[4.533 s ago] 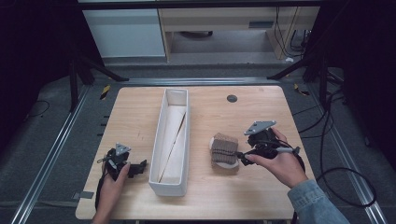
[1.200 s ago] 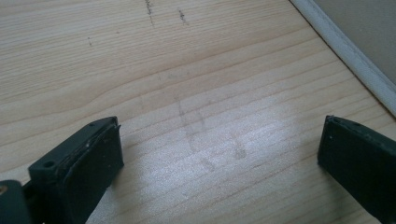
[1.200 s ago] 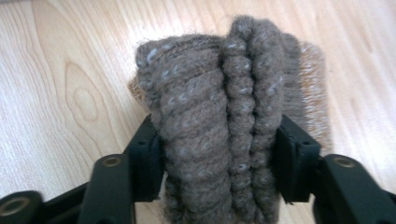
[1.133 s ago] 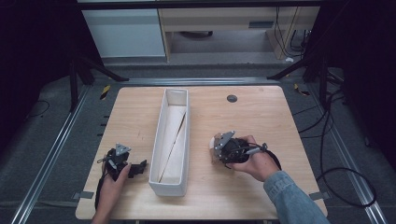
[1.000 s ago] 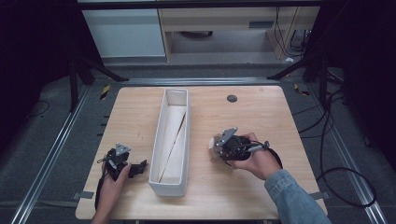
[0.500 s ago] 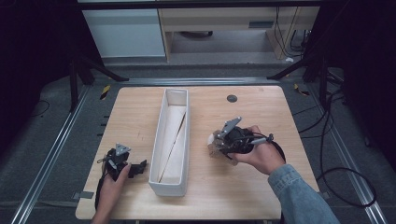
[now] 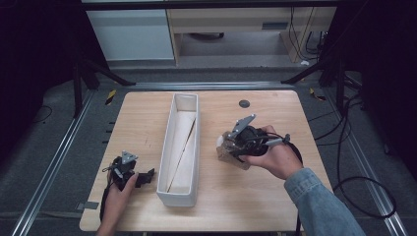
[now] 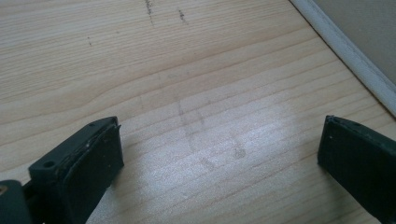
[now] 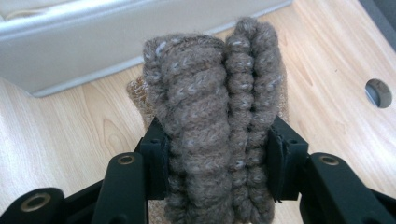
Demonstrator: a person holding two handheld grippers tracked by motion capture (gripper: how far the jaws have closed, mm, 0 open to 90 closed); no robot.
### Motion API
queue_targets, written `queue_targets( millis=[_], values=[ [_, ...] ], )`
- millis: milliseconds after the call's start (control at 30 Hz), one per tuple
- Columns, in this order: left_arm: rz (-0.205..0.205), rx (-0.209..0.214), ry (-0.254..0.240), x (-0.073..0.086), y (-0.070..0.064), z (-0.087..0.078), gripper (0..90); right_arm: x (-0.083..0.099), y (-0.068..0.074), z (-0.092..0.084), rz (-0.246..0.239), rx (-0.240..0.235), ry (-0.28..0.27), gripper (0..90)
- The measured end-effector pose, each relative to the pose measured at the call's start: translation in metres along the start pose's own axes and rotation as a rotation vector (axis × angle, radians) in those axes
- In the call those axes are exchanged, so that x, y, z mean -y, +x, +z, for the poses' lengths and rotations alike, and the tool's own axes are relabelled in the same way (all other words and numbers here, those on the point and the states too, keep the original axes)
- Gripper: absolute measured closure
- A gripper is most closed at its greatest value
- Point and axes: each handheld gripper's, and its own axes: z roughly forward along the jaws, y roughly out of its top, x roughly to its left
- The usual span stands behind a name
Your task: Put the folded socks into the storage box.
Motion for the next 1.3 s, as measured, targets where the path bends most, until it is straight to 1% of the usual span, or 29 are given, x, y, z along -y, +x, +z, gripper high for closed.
queue_targets(
  millis=[100, 133, 267, 333, 467, 500, 567, 600, 733, 833, 967, 1000, 1033, 1067, 1300],
  values=[
    [0.000, 0.000, 0.000, 0.000, 0.000, 0.000, 0.0, -0.005, -0.001, -0.005, -0.002, 0.000, -0.010, 51.3],
    [0.000, 0.000, 0.000, 0.000, 0.000, 0.000, 0.0, -0.007, 0.000, -0.006, 0.004, -0.003, -0.016, 51.3],
    [0.000, 0.000, -0.001, 0.000, 0.000, 0.000, 0.0, -0.012, 0.001, -0.008, -0.003, -0.009, -0.013, 51.3],
    [-0.002, 0.000, -0.002, 0.000, 0.000, 0.000, 0.0, -0.019, 0.002, -0.012, -0.006, -0.004, -0.017, 51.4],
    [-0.002, 0.000, -0.003, 0.000, 0.000, 0.000, 0.0, -0.025, 0.003, -0.015, -0.008, -0.011, -0.026, 51.4],
    [-0.003, 0.000, -0.002, 0.000, 0.000, 0.000, 0.0, -0.030, 0.004, -0.017, -0.018, -0.006, -0.026, 51.4],
    [-0.002, -0.001, -0.002, 0.000, 0.000, 0.000, 0.0, -0.031, 0.005, -0.017, -0.016, -0.007, -0.031, 51.4],
    [0.000, -0.001, -0.002, 0.000, 0.000, 0.000, 0.0, -0.035, 0.006, -0.019, -0.019, -0.013, -0.037, 51.4],
    [0.000, -0.001, -0.002, 0.000, 0.000, 0.000, 0.0, -0.039, 0.006, -0.020, -0.025, -0.019, -0.038, 51.4],
    [-0.001, -0.001, -0.003, 0.000, 0.000, 0.000, 0.0, -0.042, 0.004, -0.019, -0.013, -0.024, -0.047, 51.5],
    [-0.001, -0.001, -0.003, 0.000, 0.000, 0.000, 0.0, -0.046, 0.004, -0.020, -0.015, -0.024, -0.049, 51.6],
    [0.000, -0.001, -0.002, 0.000, 0.000, 0.000, 0.0, -0.050, 0.005, -0.024, -0.017, -0.023, -0.055, 51.6],
    [0.000, -0.001, -0.003, 0.000, 0.000, 0.000, 0.0, -0.050, 0.005, -0.024, -0.017, -0.023, -0.055, 51.6],
    [0.000, -0.001, -0.002, 0.000, 0.000, 0.000, 0.0, -0.055, 0.006, -0.027, -0.026, -0.022, -0.062, 51.5],
    [0.000, -0.001, -0.002, 0.000, 0.000, 0.000, 0.0, -0.064, 0.009, -0.035, -0.039, -0.021, -0.081, 51.5]
  ],
)
